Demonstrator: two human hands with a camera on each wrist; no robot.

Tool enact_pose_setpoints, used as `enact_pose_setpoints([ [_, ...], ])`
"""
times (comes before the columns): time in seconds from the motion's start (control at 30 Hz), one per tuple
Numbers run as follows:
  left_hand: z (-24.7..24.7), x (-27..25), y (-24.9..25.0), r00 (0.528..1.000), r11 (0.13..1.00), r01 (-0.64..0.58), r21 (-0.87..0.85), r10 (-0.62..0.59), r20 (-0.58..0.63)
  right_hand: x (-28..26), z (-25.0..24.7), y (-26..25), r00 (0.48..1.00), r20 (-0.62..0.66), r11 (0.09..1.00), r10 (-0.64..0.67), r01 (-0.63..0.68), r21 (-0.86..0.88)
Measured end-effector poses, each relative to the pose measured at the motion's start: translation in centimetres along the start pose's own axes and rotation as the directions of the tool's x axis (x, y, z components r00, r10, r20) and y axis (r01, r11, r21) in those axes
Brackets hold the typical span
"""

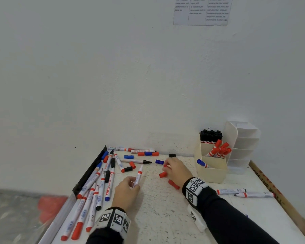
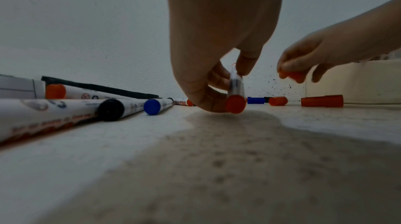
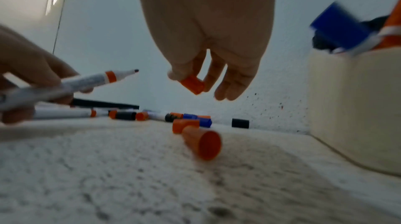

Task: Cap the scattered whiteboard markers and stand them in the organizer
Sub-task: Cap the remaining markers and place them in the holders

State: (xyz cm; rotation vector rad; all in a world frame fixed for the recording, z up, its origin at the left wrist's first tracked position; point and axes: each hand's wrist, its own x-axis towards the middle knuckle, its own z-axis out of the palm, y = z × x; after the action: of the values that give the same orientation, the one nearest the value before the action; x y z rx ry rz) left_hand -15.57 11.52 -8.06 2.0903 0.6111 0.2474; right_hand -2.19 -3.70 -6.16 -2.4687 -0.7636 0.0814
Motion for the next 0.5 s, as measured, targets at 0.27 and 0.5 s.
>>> enact_pose_setpoints([
  [0.27,0.0,-1.0,1.0,1.000,1.000,-0.019,-0.008,0.019,-0.008,-6.3,-3.9,4.3,0.999,-0.032,0.923,0.027,-0.013,0.384],
  [0.5,2.8,-2.5,3.6,0.984,0.984,-0.159,0.085,0.151,0.093,-7.9,-4.3,6.8,0.999,-0.037,0.949,-0.028,0.039,0.312],
])
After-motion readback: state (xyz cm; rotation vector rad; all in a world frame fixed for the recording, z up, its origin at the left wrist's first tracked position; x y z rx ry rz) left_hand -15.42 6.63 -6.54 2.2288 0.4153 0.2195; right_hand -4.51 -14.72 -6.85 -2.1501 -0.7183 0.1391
